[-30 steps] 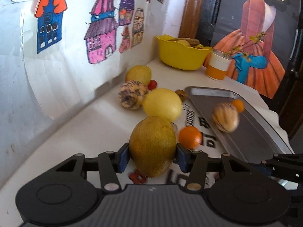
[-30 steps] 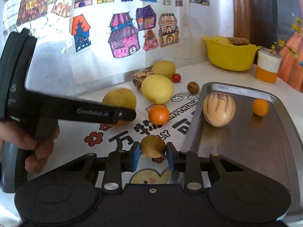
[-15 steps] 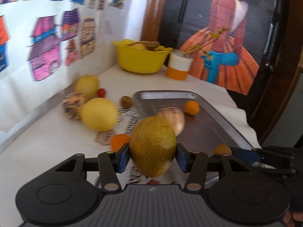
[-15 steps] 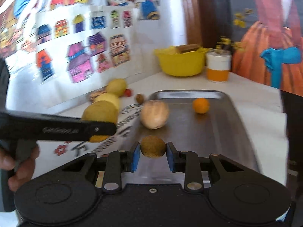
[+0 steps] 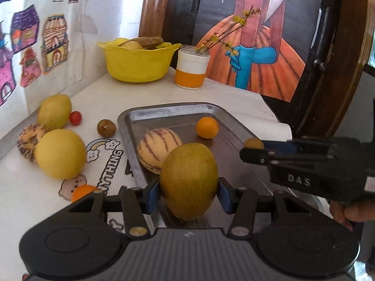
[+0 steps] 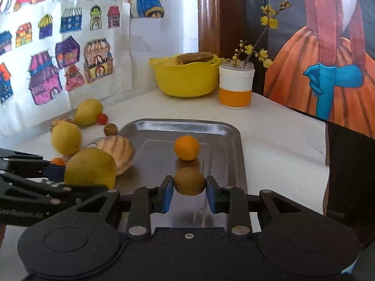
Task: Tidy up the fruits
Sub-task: 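Lower the pear onto the tray with the left tool while the right tool releases the kiwi there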
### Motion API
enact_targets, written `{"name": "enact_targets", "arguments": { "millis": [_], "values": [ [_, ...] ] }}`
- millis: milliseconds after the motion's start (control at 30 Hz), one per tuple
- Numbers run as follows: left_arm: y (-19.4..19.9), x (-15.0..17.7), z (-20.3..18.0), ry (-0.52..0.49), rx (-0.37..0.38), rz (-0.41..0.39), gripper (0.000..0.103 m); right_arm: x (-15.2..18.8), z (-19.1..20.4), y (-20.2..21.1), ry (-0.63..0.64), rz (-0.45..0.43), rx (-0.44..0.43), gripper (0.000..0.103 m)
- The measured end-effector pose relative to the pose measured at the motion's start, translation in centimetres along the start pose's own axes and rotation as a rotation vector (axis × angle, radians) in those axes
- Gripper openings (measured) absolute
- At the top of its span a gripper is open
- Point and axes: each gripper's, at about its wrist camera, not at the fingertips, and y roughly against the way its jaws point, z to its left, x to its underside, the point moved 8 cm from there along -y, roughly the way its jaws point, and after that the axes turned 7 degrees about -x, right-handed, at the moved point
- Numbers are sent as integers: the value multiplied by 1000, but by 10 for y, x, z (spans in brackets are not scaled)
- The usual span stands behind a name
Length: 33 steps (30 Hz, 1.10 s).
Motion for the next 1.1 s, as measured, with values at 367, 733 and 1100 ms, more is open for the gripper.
{"name": "enact_targets", "arguments": {
  "millis": [367, 733, 1100],
  "values": [
    [-10, -4, -3, -5, -3, 7, 55, 6, -3, -27, 43, 65, -12, 32],
    [12, -2, -5, 10, 10, -20, 69, 1, -3, 7, 15, -6, 47, 73],
    [75, 0, 14, 62, -32, -126, 99, 1, 19, 74, -12, -97, 99, 102]
  ]
}}
